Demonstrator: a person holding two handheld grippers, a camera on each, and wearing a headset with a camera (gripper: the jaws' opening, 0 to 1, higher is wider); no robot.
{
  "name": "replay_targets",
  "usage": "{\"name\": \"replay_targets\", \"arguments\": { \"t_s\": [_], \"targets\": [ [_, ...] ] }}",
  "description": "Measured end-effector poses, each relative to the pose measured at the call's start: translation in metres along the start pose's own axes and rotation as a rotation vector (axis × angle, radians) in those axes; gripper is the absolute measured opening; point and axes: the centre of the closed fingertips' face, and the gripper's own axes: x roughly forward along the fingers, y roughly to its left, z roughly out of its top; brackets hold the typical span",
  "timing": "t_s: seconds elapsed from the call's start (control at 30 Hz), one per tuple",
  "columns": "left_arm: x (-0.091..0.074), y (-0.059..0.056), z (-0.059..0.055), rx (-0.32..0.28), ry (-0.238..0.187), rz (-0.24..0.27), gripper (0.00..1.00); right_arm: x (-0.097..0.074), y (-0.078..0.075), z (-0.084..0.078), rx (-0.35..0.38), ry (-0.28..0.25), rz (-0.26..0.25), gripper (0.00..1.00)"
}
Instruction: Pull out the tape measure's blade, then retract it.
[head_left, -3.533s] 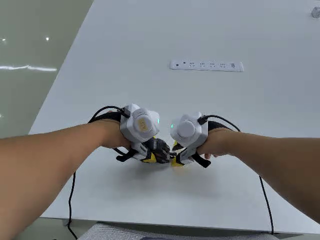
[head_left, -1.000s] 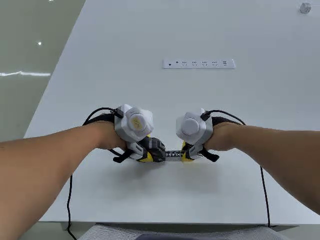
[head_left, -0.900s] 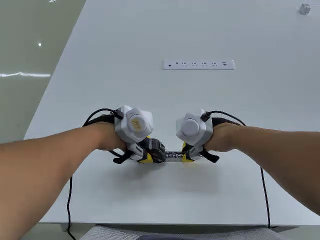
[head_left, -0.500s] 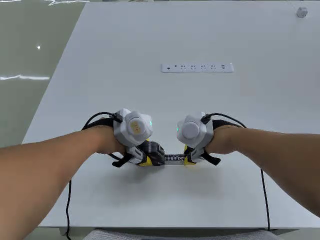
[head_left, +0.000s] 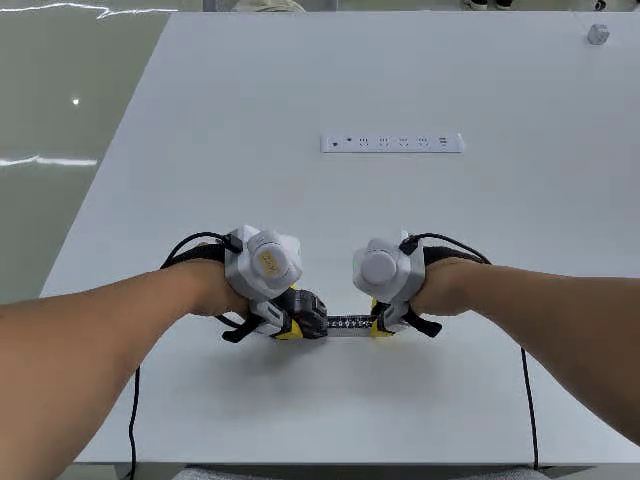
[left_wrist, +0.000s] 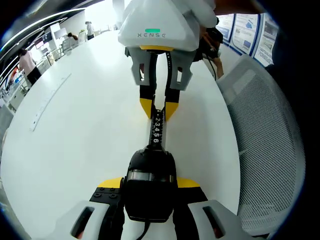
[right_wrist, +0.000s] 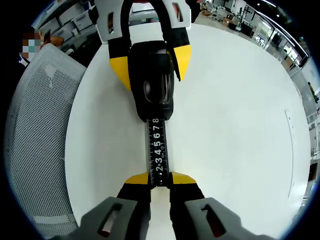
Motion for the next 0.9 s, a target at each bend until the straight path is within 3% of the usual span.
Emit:
{"name": "replay_targets", "arguments": {
  "t_s": [0.9],
  "targets": [
    [0.001,0.000,0.001,-0.009,-0.002,0.003,0.34,-0.006,-0.001,-0.020,0.011,0.016,0.003,0.13]
  ]
}}
